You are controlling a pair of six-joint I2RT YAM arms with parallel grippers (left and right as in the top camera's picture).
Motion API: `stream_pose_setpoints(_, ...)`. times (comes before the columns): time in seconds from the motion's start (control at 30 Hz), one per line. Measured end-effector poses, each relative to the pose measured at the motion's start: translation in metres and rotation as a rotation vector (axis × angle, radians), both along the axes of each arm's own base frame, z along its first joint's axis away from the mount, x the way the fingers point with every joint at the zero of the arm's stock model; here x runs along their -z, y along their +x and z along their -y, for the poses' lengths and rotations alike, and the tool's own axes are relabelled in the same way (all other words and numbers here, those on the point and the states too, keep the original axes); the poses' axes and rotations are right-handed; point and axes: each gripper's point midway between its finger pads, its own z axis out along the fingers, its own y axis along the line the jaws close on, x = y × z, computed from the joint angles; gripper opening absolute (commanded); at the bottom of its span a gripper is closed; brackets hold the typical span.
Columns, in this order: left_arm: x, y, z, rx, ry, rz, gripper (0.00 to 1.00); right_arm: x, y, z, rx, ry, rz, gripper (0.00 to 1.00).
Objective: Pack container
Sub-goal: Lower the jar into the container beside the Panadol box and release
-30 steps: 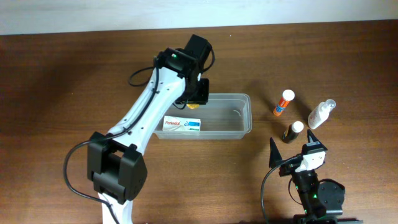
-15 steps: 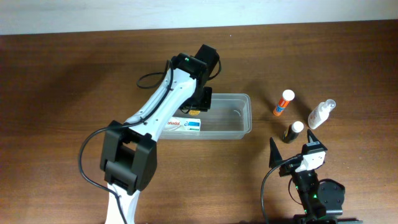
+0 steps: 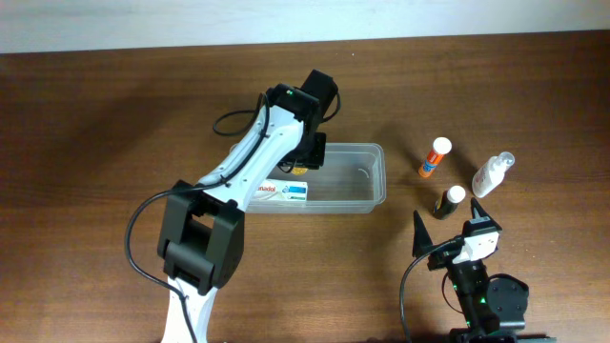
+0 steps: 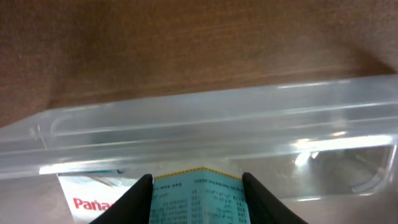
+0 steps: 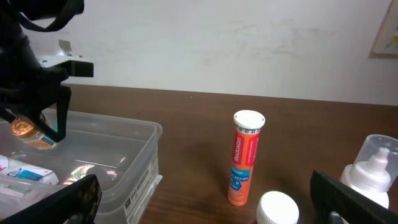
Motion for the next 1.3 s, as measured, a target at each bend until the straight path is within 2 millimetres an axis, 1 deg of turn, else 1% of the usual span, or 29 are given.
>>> stream_pose_setpoints(0.27, 0.016, -0.005, -0.003, 0.002, 0.012, -0.015, 0.43, 0.0, 0.0, 0.0, 0.0, 0.0, 0.0, 0.98)
stream_pose_setpoints(0.6, 0.021, -0.005, -0.003, 0.002, 0.011, -0.013, 0.43, 0.0, 0.0, 0.0, 0.0, 0.0, 0.0, 0.98)
stream_pose_setpoints(0.8, 0.033, -0.012, -0.008, 0.002, 0.027, -0.039, 0.43, 0.0, 0.0, 0.0, 0.0, 0.0, 0.0, 0.98)
stream_pose_setpoints(1.03, 0.033, -0.019, -0.012, 0.002, 0.045, -0.064, 0.43, 0.0, 0.0, 0.0, 0.0, 0.0, 0.0, 0.98)
stream_pose_setpoints(1.2, 0.033, -0.019, -0.013, 0.001, 0.048, -0.067, 0.43, 0.0, 0.0, 0.0, 0.0, 0.0, 0.0, 0.98)
stream_pose_setpoints(1.23, 0.033, -0.019, -0.013, 0.001, 0.048, -0.067, 0.44, 0.0, 0.0, 0.0, 0.0, 0.0, 0.0, 0.98)
stream_pose_setpoints(1.3, 0.033, -0.019, -0.013, 0.002, 0.048, -0.067, 0.49, 0.0, 0.0, 0.0, 0.0, 0.0, 0.0, 0.98)
